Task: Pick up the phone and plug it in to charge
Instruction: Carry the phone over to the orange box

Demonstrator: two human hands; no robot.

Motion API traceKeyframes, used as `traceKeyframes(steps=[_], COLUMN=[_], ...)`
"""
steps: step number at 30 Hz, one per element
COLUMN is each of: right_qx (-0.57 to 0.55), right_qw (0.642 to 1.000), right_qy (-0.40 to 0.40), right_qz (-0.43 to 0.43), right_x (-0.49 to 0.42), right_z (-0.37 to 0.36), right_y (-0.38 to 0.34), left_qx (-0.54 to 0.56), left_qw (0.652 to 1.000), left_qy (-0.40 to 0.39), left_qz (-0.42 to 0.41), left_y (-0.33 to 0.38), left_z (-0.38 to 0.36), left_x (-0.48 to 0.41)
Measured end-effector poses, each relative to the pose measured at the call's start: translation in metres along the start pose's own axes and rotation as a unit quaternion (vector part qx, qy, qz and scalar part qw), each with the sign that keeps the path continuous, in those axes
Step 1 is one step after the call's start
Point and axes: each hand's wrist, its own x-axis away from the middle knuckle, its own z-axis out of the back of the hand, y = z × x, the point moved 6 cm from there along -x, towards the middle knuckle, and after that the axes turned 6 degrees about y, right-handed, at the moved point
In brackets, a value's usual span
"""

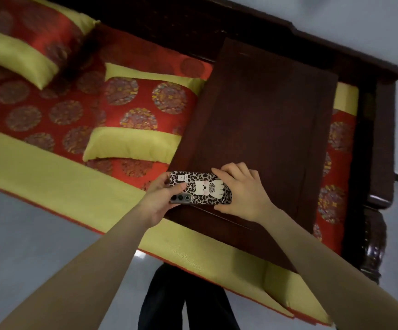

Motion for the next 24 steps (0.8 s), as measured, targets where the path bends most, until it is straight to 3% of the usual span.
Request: traceKeyframes(steps=[8, 13, 21, 24], right_qx=[-0.010, -0.034, -0.046, -0.030], right_qw=[0.972, 0.936, 0.896, 0.884], right_qy=[-0.051, -0.063, -0.090, -0.117], right_qz=[0.231, 0.346, 0.431, 0.452], right_x=[-0.094, -0.127, -0.163, -0.176], right_z=[-0.008, -0.026, -0.074, -0.090], right_y=[-0.208, -0.376, -0.622, -0.688], left_qx=[0.140, 0.231, 0.266, 0.289], left_qw=[0.977, 0.935, 0.874, 0.873], left_qy=[0.143, 0.244, 0.387, 0.380], left_qz=[-0.072, -0.112, -0.125, -0.096], left_y=[0.022, 0.029, 0.033, 0.024], left_z=[0.190, 0.332, 0.559, 0.619], left_x=[0.090, 0.168, 0.256, 0.264])
